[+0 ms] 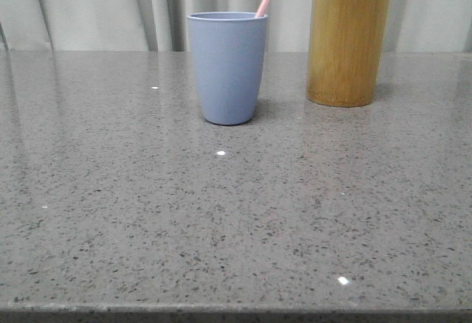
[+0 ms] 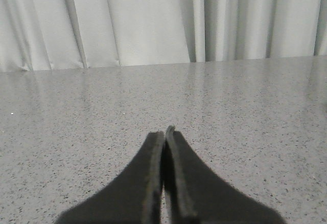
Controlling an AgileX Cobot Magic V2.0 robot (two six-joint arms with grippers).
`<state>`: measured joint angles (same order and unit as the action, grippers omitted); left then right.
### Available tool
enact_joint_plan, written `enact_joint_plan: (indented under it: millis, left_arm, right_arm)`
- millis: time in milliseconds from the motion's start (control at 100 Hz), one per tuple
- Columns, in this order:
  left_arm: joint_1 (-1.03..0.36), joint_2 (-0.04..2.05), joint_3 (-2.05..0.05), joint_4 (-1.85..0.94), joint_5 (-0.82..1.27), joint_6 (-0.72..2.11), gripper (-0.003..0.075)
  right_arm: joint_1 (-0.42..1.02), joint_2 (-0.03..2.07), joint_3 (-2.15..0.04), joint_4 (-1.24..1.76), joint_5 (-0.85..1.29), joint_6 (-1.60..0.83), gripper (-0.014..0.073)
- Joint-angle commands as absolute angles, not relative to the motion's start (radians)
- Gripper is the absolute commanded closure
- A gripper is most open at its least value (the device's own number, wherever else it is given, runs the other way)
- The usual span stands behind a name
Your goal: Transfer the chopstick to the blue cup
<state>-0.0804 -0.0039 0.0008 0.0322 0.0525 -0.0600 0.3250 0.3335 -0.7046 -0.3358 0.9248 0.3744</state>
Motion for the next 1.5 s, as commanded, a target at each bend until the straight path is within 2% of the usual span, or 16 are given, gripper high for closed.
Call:
enact_joint_plan:
  millis: [0,410,850,1490]
  left_arm:
    - [-0.078,-0.039,0.011,0.033,-0.036,-0.069,0.0739]
    - [-0.078,-0.039,0.011,0.033,-0.036,-0.069,0.0739]
    - [-0.078,-0.039,0.011,0.033,-0.036,-0.069,0.0739]
    - [-0.078,-0.039,0.011,0.033,-0.036,-0.069,0.0739]
  right_arm:
    - [0.314,0.299,-0.674,-0.345,0.809,0.335,0.0715]
    - [0.172,-0.035,-0.259,-0.163,0.372,0.127,0.0715]
    - [0.127,-0.026,0.027,-0.054,0.012,0.069,0.0715]
    - [0.127,-0.026,0.028,-0.037,0.016,0.069,0.0715]
